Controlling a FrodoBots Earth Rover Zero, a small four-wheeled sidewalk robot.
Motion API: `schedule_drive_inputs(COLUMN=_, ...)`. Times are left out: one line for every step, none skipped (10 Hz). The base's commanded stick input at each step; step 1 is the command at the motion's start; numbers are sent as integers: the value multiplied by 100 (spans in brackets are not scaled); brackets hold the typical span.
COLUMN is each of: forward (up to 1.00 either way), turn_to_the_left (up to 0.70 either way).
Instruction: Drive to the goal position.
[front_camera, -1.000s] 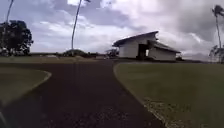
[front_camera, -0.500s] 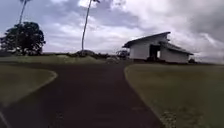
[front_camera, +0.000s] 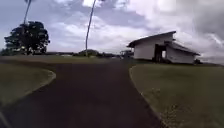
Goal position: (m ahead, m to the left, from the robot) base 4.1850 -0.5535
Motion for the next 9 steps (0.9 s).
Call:
schedule_drive_inputs(forward=70, turn_to_the_left=2)
schedule_drive_inputs(forward=70, turn_to_the_left=2)
schedule_drive_inputs(forward=70, turn_to_the_left=2)
schedule_drive_inputs(forward=70, turn_to_the_left=2)
schedule_drive_inputs(forward=70, turn_to_the_left=2)
schedule_drive_inputs(forward=70, turn_to_the_left=2)
schedule_drive_inputs(forward=70, turn_to_the_left=2)
schedule_drive_inputs(forward=70, turn_to_the_left=2)
schedule_drive_inputs(forward=70, turn_to_the_left=2)
